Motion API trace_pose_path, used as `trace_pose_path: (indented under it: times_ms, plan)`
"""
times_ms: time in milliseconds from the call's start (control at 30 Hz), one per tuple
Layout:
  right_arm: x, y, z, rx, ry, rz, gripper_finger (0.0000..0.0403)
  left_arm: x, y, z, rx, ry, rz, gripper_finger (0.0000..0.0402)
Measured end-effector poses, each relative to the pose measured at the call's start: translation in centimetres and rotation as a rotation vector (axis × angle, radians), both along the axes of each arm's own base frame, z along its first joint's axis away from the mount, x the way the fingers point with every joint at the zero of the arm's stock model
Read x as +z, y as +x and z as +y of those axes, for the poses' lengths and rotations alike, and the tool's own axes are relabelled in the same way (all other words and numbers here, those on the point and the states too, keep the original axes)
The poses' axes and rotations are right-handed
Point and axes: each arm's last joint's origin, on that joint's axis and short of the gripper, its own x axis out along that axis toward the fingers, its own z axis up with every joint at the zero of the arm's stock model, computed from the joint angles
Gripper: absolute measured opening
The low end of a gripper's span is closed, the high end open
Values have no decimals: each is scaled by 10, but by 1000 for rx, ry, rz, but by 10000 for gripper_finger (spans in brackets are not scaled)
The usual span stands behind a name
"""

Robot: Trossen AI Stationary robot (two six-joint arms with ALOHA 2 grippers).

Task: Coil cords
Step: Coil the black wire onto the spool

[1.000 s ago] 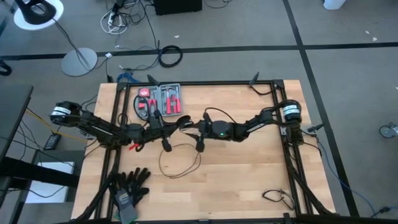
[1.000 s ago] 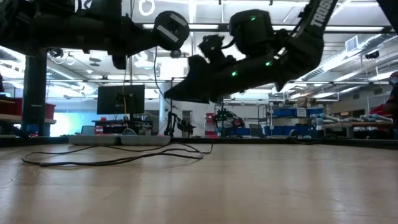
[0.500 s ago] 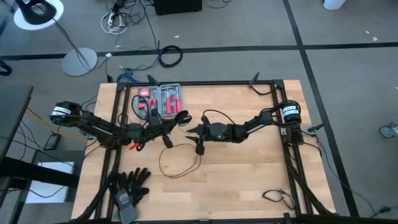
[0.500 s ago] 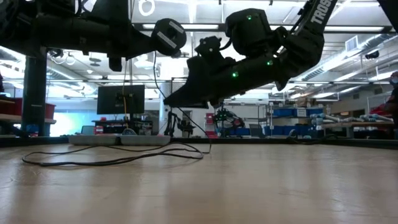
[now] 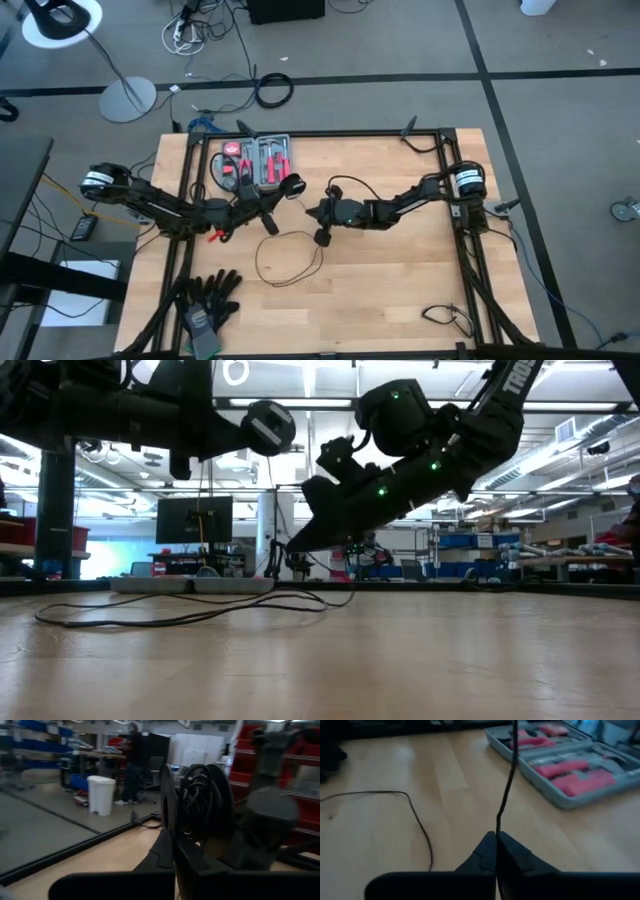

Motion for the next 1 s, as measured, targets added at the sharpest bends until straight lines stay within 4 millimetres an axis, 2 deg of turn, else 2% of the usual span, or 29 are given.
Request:
trace_pose_path:
  times_ms: [67, 233, 367, 533, 667, 833, 1000]
  plan:
    - [7, -4, 1, -30, 8, 28, 4, -3, 0, 1, 25, -22, 16, 0]
    - [45, -17, 1, -70, 35, 14, 3, -12, 0, 1, 40, -69, 77, 0]
    - [68, -25, -11, -138, 22, 28, 2, -19, 0, 1, 43, -98, 127, 0]
    - [92, -18, -26, -160, -9, -2, 1, -26, 0, 0, 14, -113, 206, 0]
    - [115, -8, -25, -106, -35, -59, 1, -25, 6, 0, 45, -114, 278, 0]
    - [133, -1, -13, -40, -47, -106, 1, -16, 11, 2, 186, -84, 314, 0]
    - [133, 0, -5, 0, -54, -104, 0, -12, 13, 3, 241, -70, 305, 0]
